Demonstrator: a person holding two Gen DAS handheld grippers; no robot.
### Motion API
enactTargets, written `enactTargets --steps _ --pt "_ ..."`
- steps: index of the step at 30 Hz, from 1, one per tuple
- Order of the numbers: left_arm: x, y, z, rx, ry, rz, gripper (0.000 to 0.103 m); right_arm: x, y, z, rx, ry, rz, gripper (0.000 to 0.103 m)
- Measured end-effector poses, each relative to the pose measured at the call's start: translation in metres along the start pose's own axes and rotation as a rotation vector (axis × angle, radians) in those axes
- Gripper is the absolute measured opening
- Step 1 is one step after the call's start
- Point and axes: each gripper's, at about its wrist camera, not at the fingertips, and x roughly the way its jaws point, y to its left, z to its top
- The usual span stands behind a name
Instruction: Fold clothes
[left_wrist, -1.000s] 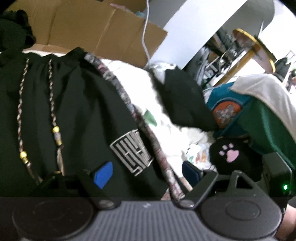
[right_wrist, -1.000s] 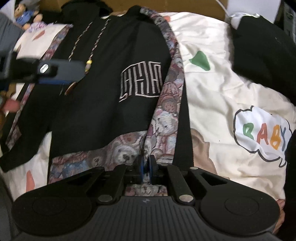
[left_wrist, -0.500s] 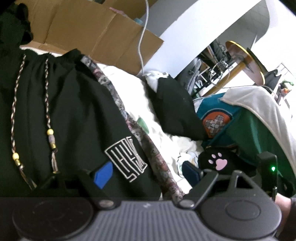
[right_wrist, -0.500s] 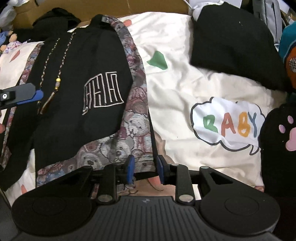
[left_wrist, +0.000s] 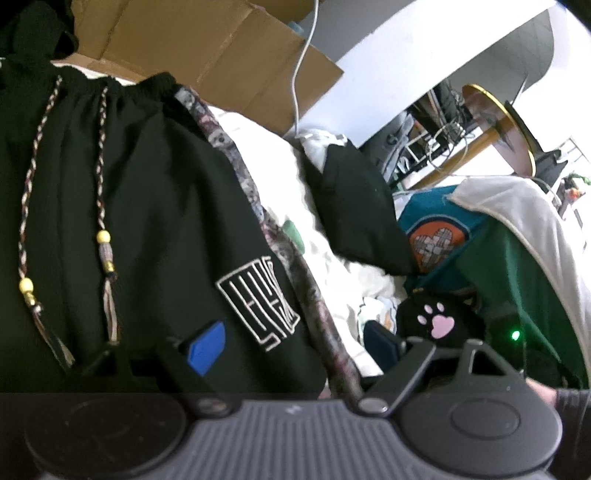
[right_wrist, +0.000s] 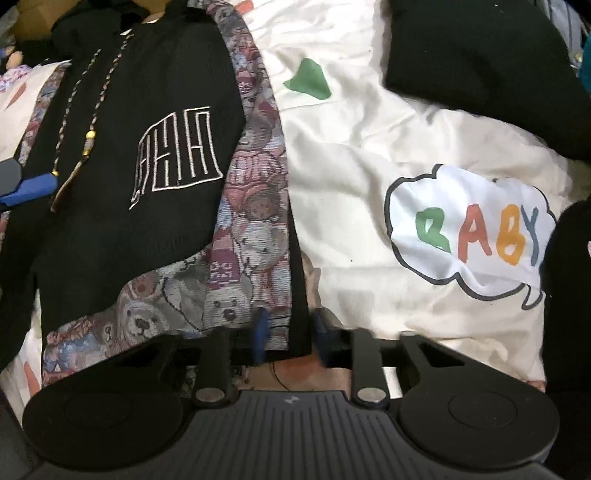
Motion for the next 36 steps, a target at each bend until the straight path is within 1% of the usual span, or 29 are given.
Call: enactTargets --steps 2,5,7,10,12,14,18,22,24,27,28,30,32,35,36 --pt "0.002 0.001 -0.001 0.0 0.011 0.001 0.084 -0.007 -0.007 0.002 -0.002 -0.004 -0.008 0.007" --pt "0.004 0.002 -0.003 0.001 0.025 0.005 0.084 -0.019 -0.025 0.006 0.028 -0.022 -0.048 0.007" --pt "0.005 0.003 -0.004 0.003 0.029 0.012 0.084 -0.025 -0.038 0.009 0.054 -0.034 -0.078 0.006" --pt "0.004 0.006 -0.004 -0.002 0.035 0.026 0.084 -0.03 -0.05 0.012 0.062 -0.045 -0.126 0.006" --pt "0.004 0.009 -0.005 -0.006 0.039 0.036 0.084 -0.036 -0.06 0.015 0.068 -0.064 -0.179 0.006" --pt "0.005 0.011 -0.006 -0.011 0.045 0.039 0.084 -0.037 -0.067 0.014 0.073 -0.073 -0.205 0.006" --pt "0.009 0.013 -0.008 -0.004 0.064 0.043 0.084 -0.028 -0.072 0.017 0.048 -0.058 -0.221 0.006" --pt "0.013 0.016 -0.011 -0.005 0.092 0.053 0.084 -0.022 -0.077 0.019 0.117 -0.066 -0.211 0.007" --pt "0.016 0.015 -0.011 0.002 0.097 0.055 0.084 -0.014 -0.08 0.017 0.143 -0.03 -0.196 0.008" --pt "0.018 0.013 -0.012 0.016 0.103 0.07 0.084 -0.011 -0.083 0.012 0.182 -0.024 -0.187 0.019" --pt "0.019 0.012 -0.012 0.019 0.104 0.077 0.084 -0.013 -0.084 0.011 0.19 -0.031 -0.179 0.029" --pt "0.016 0.009 -0.012 0.021 0.098 0.084 0.084 -0.022 -0.084 0.01 0.208 -0.075 -0.155 0.043" --pt "0.014 0.004 -0.011 0.022 0.086 0.092 0.084 -0.028 -0.084 0.01 0.234 -0.113 -0.146 0.044" --pt "0.006 -0.007 -0.006 0.029 0.053 0.12 0.084 -0.035 -0.073 0.007 0.242 -0.159 -0.087 0.044" --pt "0.003 -0.009 -0.005 0.02 0.046 0.122 0.084 -0.035 -0.065 0.006 0.221 -0.164 -0.074 0.044"
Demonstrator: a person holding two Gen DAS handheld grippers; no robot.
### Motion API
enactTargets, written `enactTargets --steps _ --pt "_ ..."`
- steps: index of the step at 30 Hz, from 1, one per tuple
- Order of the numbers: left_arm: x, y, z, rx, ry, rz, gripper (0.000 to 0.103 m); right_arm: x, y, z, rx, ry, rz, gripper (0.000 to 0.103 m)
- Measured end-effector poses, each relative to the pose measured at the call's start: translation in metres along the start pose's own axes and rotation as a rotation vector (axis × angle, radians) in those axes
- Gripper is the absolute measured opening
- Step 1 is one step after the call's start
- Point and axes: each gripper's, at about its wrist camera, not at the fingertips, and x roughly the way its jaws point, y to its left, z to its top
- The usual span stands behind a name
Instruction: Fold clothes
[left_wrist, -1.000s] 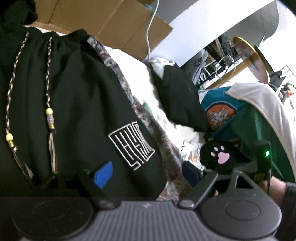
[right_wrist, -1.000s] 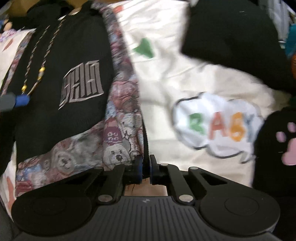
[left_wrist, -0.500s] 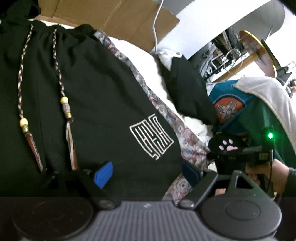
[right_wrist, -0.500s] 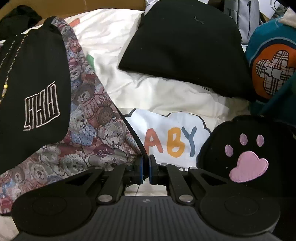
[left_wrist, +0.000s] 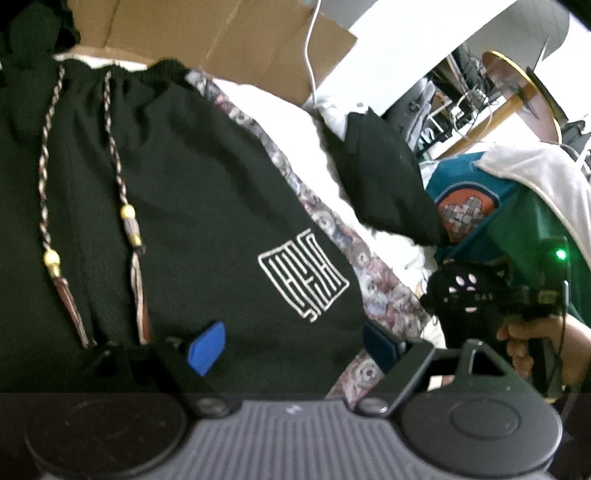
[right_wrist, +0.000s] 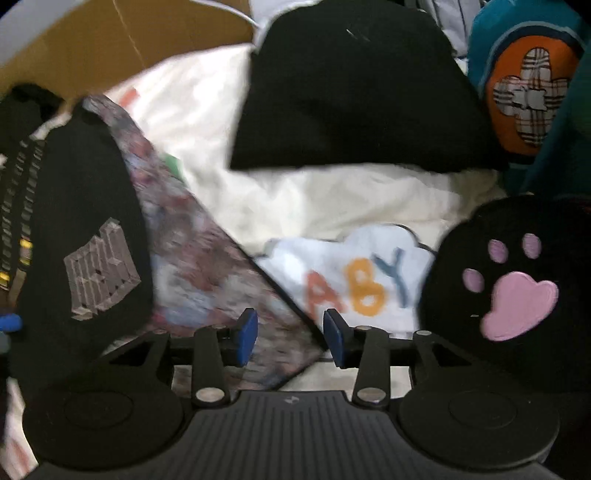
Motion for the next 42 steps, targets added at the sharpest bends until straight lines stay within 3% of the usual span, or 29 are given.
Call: enactTargets --steps 8,17,22,25,32,33,37,42 --pt "-0.032 -0.021 0.026 0.041 0.004 0.052 0.081 -0.006 0.053 -0.026 -0.08 0.013 0.12 0.044" --pt "-0.133 -0.038 0.098 0.127 -0.111 0.142 0.08 -0.02 0.123 -0.058 -0.255 0.042 0.253 0.044" --pt "-0.184 -0.022 0.116 0.155 -0.102 0.182 0.08 -0.018 0.158 -0.085 -0.371 0.12 0.335 0.044" --pt "-0.212 -0.002 0.116 0.162 -0.077 0.27 0.08 -0.017 0.175 -0.098 -0.426 0.142 0.337 0.044" --pt "-0.259 0.067 0.09 0.007 -0.074 0.365 0.08 -0.004 0.195 -0.125 -0.498 0.212 0.334 0.042" --pt "-0.267 0.078 0.084 -0.02 -0.078 0.366 0.08 0.0 0.195 -0.128 -0.509 0.224 0.319 0.039" --pt "-0.292 0.108 0.069 -0.092 -0.104 0.373 0.081 0.003 0.19 -0.135 -0.512 0.243 0.315 0.011" --pt "-0.292 0.141 0.043 -0.116 -0.038 0.425 0.081 0.0 0.191 -0.143 -0.55 0.266 0.335 0.007"
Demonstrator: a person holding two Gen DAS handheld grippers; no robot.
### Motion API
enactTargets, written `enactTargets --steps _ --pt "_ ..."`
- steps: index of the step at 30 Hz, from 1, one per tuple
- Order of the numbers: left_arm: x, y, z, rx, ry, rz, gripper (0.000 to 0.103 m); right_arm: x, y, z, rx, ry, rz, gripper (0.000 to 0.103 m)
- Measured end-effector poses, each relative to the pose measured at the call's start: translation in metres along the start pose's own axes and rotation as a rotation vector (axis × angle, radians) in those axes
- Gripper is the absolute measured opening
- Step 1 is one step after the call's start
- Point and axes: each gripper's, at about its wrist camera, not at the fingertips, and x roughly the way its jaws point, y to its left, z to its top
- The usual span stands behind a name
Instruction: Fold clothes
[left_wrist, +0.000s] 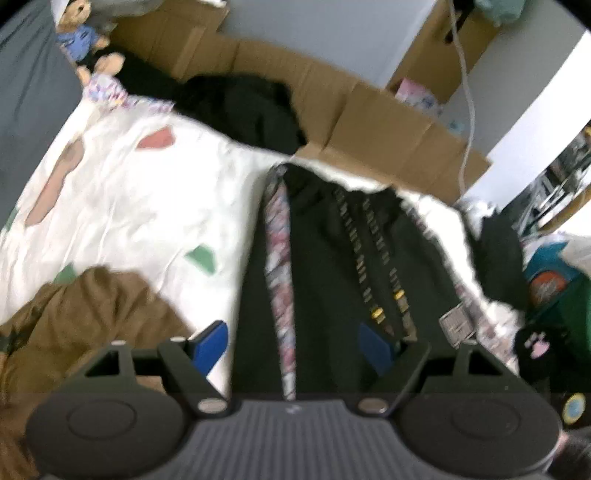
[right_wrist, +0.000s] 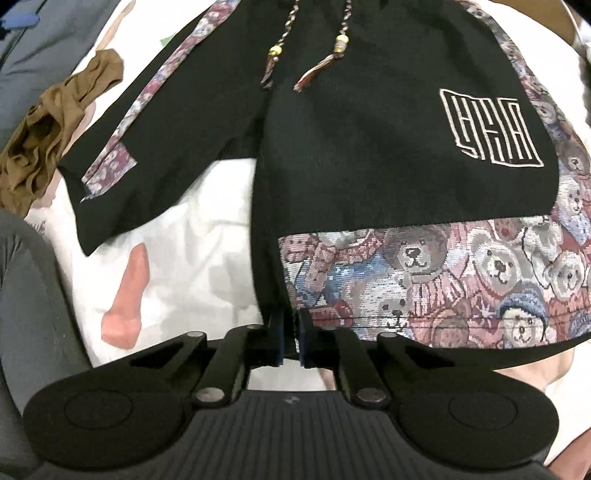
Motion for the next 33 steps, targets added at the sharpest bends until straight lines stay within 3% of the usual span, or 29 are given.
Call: enactTargets --steps 7,11,15,22,25,30,33 --pt "0.039 -0.002 -0.037 0.065 0.125 -0.03 0.08 0.003 0.003 -0.002 -0.007 0.026 0.008 0.007" --pt "0.07 -0.014 -0.06 0.144 0.227 -0.008 0.08 0.0 0.004 0.0 -0.005 0.044 0.017 0.01" --pt "0.087 -0.019 -0.075 0.164 0.278 -0.019 0.08 -0.008 0.001 0.004 0.012 0.029 0.033 0.036" --pt "0.114 -0.032 -0.096 0.232 0.376 0.027 0.079 -0.021 -0.008 0.011 0.067 -0.044 0.059 0.038" --pt "0.125 -0.031 -0.102 0.228 0.412 0.046 0.069 -0.021 -0.008 0.012 0.079 -0.073 0.067 0.038" --pt "0.137 -0.03 -0.114 0.256 0.443 0.122 0.067 -0.023 -0.007 0.016 0.126 -0.119 0.072 0.038" --pt "0.139 -0.023 -0.118 0.242 0.455 0.128 0.04 -0.022 -0.008 0.018 0.133 -0.138 0.065 0.038"
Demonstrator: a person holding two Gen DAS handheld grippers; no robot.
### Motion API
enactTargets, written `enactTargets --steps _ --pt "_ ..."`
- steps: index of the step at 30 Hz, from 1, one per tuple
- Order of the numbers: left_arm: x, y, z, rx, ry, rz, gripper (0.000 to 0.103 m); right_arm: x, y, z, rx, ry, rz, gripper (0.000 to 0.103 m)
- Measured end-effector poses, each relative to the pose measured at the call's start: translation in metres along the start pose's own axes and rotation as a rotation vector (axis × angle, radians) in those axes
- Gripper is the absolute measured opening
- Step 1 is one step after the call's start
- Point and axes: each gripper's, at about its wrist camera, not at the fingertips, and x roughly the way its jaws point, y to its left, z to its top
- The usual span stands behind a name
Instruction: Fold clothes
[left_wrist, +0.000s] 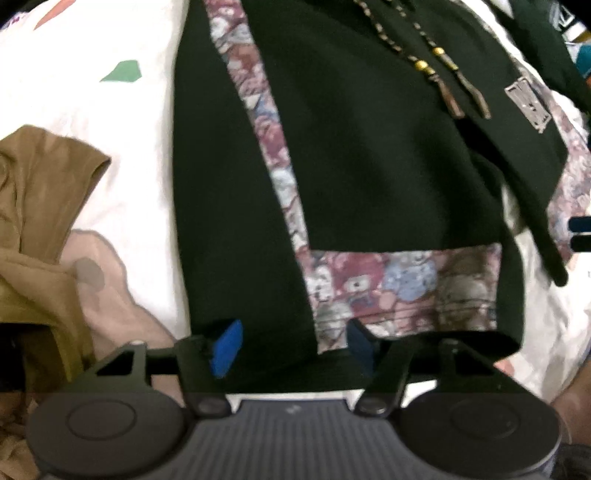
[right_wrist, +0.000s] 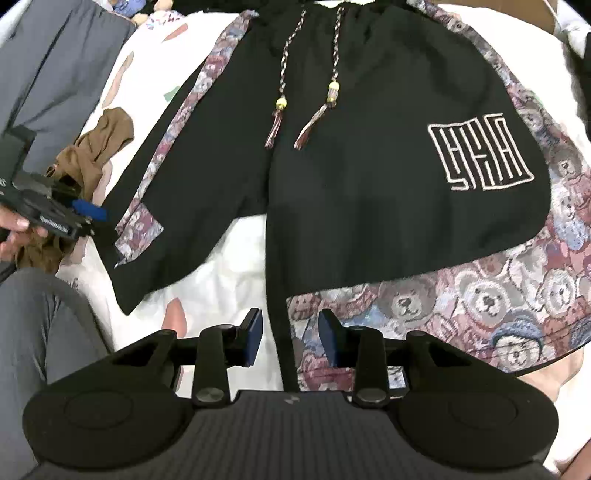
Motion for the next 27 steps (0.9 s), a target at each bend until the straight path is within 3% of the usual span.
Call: enactTargets --steps 1,2,5,16,22,27 --pt "0.0 0.003 -0.001 -0.003 0.004 -0.01 0.023 0.0 -0.001 0.0 0.004 -0.004 0.0 0.038" --pt "-0.003 0.006 -0.003 -0.007 0.0 -0.02 0.016 0.0 -0.002 0.0 0.012 -0.01 0.002 0.038" --pt "-0.019 0.024 -0.009 -0.032 -0.027 -0.056 0.008 0.001 -0.004 0.001 0.037 -0.017 0.019 0.038" --pt "-0.067 0.091 -0.045 -0.163 -0.107 -0.007 0.007 0.011 0.015 0.008 0.002 -0.016 0.061 0.038" --pt "-0.078 0.128 -0.041 -0.25 -0.125 0.045 0.006 0.017 0.025 0.01 -0.009 -0.002 0.087 0.038" --pt "-0.075 0.147 -0.038 -0.265 -0.09 0.066 0.006 0.027 0.036 0.012 0.001 0.013 0.121 0.038"
